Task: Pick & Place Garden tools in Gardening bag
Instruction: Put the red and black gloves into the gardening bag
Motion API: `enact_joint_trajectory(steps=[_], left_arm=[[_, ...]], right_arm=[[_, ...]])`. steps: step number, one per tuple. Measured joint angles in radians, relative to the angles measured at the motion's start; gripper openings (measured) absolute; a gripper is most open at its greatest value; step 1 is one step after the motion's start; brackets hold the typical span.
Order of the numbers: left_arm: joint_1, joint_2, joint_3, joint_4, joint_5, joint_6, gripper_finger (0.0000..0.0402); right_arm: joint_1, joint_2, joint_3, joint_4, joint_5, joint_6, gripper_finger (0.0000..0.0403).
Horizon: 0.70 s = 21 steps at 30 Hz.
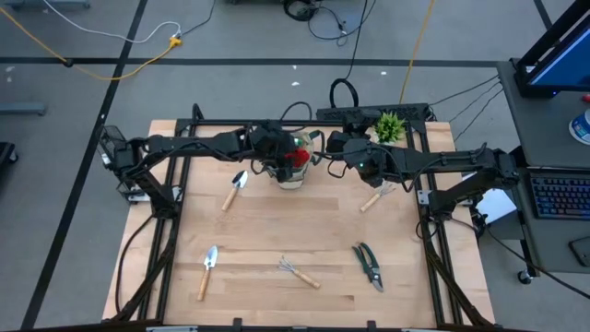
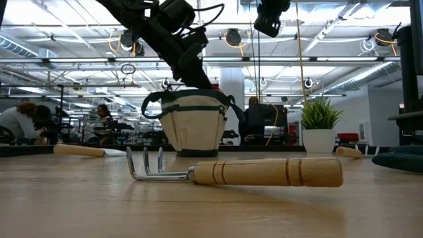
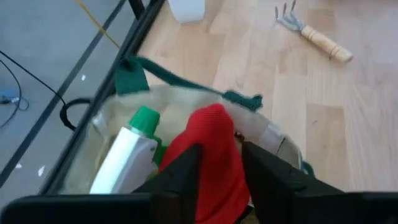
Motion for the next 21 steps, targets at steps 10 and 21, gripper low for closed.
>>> enact_joint_trajectory(steps=[10,21], left_arm=[[0.01,0.044,0.001,-0.02,0.028,0.002,0.0035],[0.025,0.085,0.002,-0.017,0.071,-0.024,0.0019]], right_arm=[[0.0,0.0,0.0,0.001,0.0,0.0,0.0],[0.0,0.0,0.0,0.001,0.001,-0.001,0.0]])
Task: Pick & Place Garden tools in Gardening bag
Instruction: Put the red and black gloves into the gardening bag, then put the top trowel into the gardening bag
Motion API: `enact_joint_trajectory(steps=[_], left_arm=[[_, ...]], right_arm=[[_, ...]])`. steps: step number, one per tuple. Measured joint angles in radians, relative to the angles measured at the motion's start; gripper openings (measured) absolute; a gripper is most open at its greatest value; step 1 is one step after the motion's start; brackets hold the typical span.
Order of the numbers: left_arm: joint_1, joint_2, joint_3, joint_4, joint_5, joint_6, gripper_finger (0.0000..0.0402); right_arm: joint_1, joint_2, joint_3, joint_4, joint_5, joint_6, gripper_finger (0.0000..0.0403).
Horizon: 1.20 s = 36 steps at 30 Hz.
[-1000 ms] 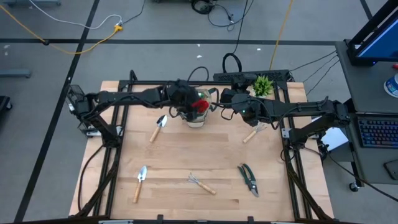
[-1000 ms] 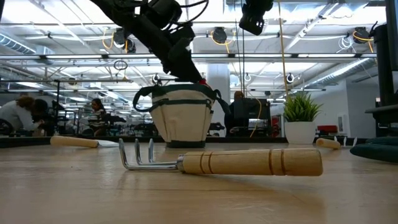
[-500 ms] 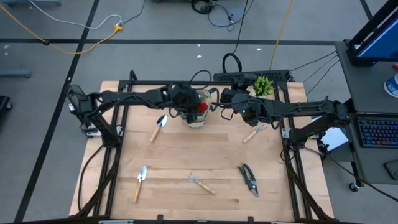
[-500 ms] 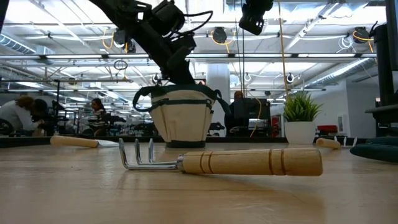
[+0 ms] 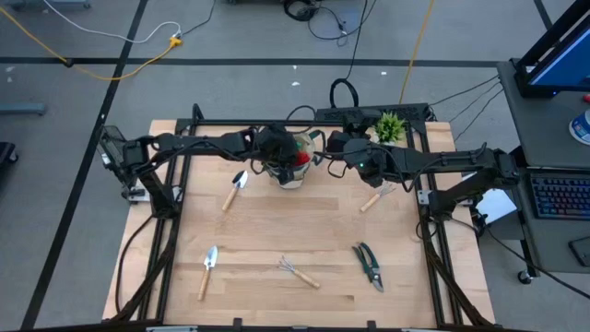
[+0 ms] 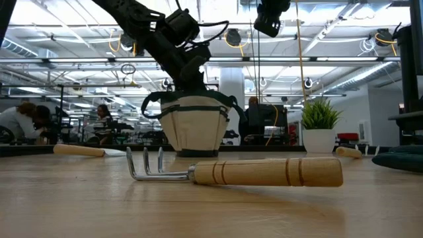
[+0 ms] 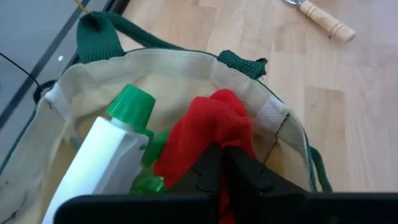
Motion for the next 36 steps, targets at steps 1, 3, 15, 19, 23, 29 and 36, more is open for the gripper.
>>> enact_joint_trajectory(steps=[1,3,15,19,23,29,36], left_arm=[[0.002,0.006,0.0,0.0,0.004,-0.003,0.0022],[0.004,0.013,0.0,-0.013,0.006,-0.014,0.0025],[0.011,-0.055,-0.003,0.023,-0.038,-0.022,0.0077],[0.01,-0.078,-0.003,0.028,-0.038,-0.022,0.0115],[0.011,-0.1,-0.003,0.036,-0.045,-0.026,0.0152],[-0.009,-0.234,-0.003,-0.016,-0.05,-0.089,0.0182],[-0.077,-0.419,-0.001,-0.249,-0.156,-0.228,0.0175]], right_arm=[[0.0,0.0,0.0,0.0,0.0,-0.001,0.0],[0.0,0.0,0.0,0.0,0.0,-0.001,0.0],[0.001,0.0,0.0,0.0,0.001,-0.01,0.0],[0.005,0.0,0.0,-0.001,0.001,-0.011,0.0],[0.007,0.0,0.0,-0.001,0.001,-0.011,0.0],[0.007,0.0,0.0,-0.005,0.004,-0.011,0.0],[0.007,0.0,0.0,-0.006,0.005,0.029,0.0]])
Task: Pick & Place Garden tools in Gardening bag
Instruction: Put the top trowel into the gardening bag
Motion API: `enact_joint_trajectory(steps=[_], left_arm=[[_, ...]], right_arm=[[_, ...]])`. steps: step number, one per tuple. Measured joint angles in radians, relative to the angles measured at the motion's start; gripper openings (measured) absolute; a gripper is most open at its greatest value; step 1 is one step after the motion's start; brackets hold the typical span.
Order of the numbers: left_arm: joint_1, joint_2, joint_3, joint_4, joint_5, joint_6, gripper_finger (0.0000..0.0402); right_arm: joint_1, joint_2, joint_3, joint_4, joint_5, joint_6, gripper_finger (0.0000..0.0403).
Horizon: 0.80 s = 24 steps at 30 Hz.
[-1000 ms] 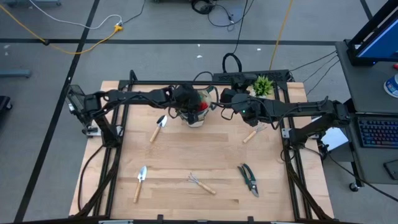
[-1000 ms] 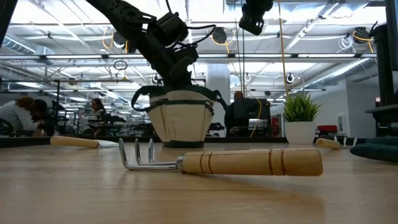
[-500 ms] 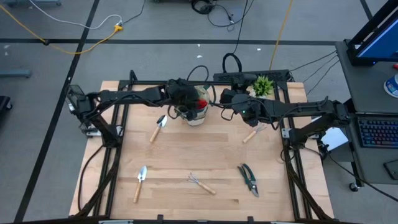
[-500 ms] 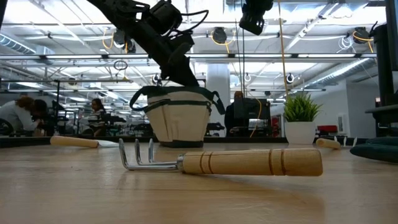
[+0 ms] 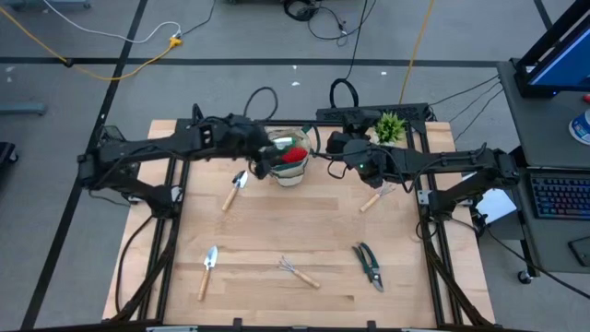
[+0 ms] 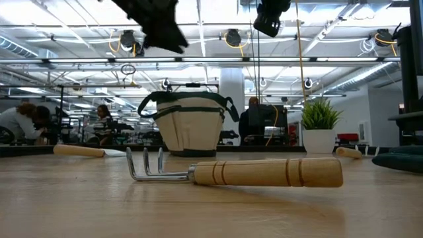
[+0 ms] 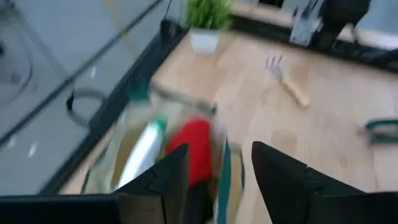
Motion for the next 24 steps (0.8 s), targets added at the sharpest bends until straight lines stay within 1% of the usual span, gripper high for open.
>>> enact_joint_trajectory(steps=[3,5,7,10,12,17,21,24], left_arm=[[-0.033,-0.05,0.0,-0.174,-0.051,-0.099,0.0165],[-0.054,-0.065,0.0,-0.29,-0.073,-0.176,0.0159],[-0.073,-0.068,-0.001,-0.4,-0.082,-0.241,0.0154],[-0.104,-0.069,-0.006,-0.497,-0.102,-0.322,0.0148],[-0.124,-0.069,-0.025,-0.527,-0.112,-0.364,0.0148],[-0.152,-0.069,-0.096,-0.535,-0.114,-0.464,0.0147],[-0.154,-0.069,-0.171,-0.531,-0.102,-0.538,0.0147],[-0.154,-0.068,-0.226,-0.534,-0.085,-0.594,0.0147]], right_arm=[[0.0,-0.004,0.0,-0.003,-0.007,0.05,0.0],[0.0,-0.018,0.0,-0.027,-0.038,0.099,0.0],[0.0,-0.039,0.0,-0.052,-0.099,0.163,0.0],[0.0,-0.081,0.0,-0.131,-0.227,0.285,0.0],[-0.003,-0.118,0.0,-0.209,-0.311,0.368,0.0],[-0.015,-0.204,0.0,-0.348,-0.522,0.521,0.0],[-0.023,-0.267,0.0,-0.417,-0.711,0.602,0.0],[-0.028,-0.304,0.0,-0.452,-0.818,0.623,0.0]])
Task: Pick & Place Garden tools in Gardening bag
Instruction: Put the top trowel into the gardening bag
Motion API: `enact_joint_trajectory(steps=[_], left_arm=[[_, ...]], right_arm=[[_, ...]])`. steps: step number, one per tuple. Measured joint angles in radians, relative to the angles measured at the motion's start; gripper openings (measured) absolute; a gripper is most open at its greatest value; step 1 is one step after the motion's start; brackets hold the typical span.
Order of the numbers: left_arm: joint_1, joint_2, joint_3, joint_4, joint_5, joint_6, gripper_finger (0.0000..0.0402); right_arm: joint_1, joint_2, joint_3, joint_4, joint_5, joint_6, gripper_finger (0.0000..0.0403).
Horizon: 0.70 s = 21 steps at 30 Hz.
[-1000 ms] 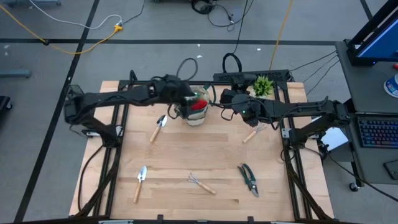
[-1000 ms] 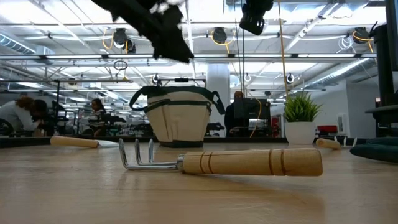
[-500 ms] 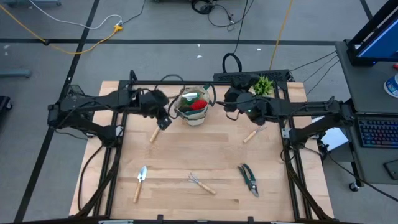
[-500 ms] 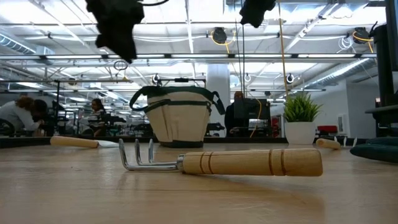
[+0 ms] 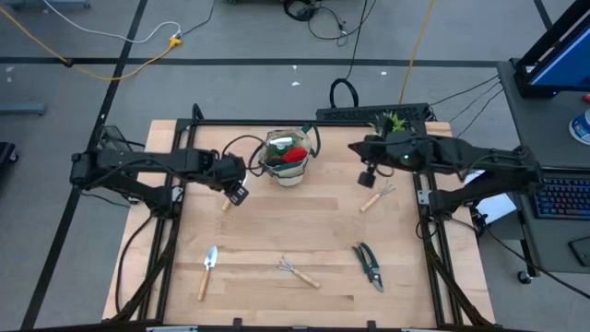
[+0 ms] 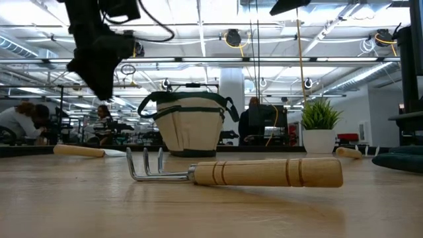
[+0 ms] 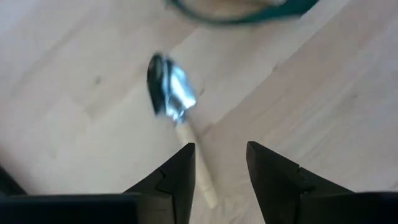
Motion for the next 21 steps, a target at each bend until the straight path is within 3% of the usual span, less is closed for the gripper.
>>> enact_joint_trajectory(steps=[8,21], left_arm=[[0.001,0.0,-0.096,0.0,0.025,-0.079,0.0147],[0.001,0.0,-0.2,0.006,0.085,-0.152,0.0148]], right_arm=[[0.0,-0.057,0.0,-0.068,-0.161,0.045,0.0],[0.0,-0.07,0.0,-0.131,-0.183,0.098,0.0]])
